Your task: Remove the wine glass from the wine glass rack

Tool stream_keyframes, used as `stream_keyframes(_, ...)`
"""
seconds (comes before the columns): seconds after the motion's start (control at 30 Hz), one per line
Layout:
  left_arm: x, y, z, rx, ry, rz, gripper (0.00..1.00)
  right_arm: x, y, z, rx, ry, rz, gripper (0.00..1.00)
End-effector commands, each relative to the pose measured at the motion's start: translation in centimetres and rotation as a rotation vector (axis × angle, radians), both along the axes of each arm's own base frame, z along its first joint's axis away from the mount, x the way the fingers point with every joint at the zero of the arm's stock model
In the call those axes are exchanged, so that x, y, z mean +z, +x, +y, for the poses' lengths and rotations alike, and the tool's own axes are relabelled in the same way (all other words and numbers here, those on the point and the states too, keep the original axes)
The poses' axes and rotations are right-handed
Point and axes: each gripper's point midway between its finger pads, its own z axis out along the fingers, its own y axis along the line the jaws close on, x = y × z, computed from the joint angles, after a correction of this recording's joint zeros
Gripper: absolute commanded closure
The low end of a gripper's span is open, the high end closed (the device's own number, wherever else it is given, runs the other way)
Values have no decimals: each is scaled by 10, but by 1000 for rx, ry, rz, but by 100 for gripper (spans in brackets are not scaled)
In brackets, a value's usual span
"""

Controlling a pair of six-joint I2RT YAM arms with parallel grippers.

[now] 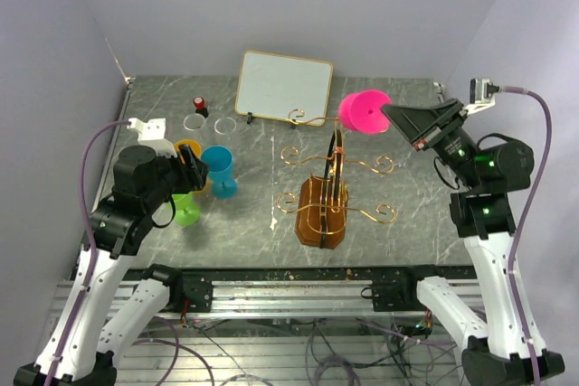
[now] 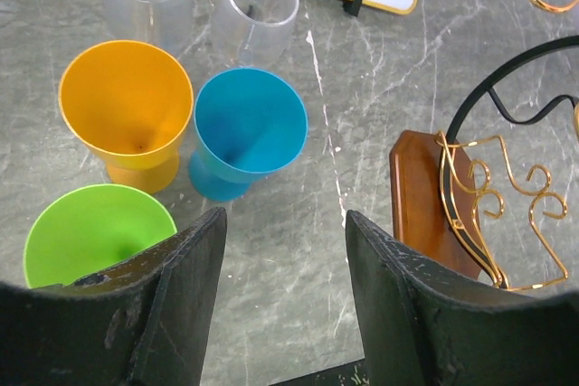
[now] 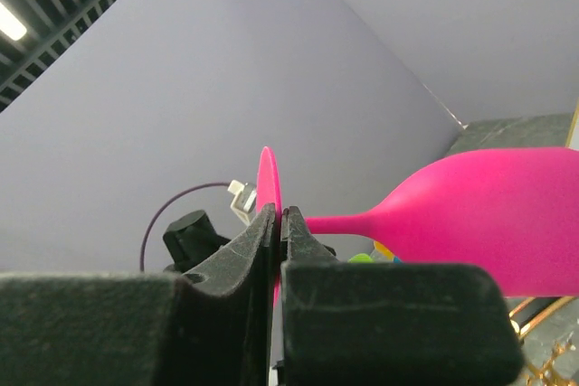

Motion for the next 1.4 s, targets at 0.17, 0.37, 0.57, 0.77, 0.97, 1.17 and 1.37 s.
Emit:
stream_keyframes(0.17,27,4,-27,-157,-43,-67,32,-19,-23,-5,-28,-55,36,100)
stream_keyframes(0.37,100,4,-59,-318,-155,-172,31,6,-43,2,51,-40,-77,100)
stream_keyframes(0.57,170,-22,-110,-628,-428,-269,24,22,-52,7,151,61,-111,100)
stream_keyframes(0.77,209,-52,-131,-880,-694,-337,19,33,-63,5,213,173,-143,100)
stream_keyframes(0.97,226,-69,-132,-970,-819,-362,13,52,-72,2,301,292,-151,100)
stream_keyframes(1.17,228,-74,-131,-976,-852,-353,8,77,-88,-6,405,420,-220,100)
stream_keyframes(1.37,227,-79,-133,-998,-912,-324,5,88,-89,-4,492,464,-191,100)
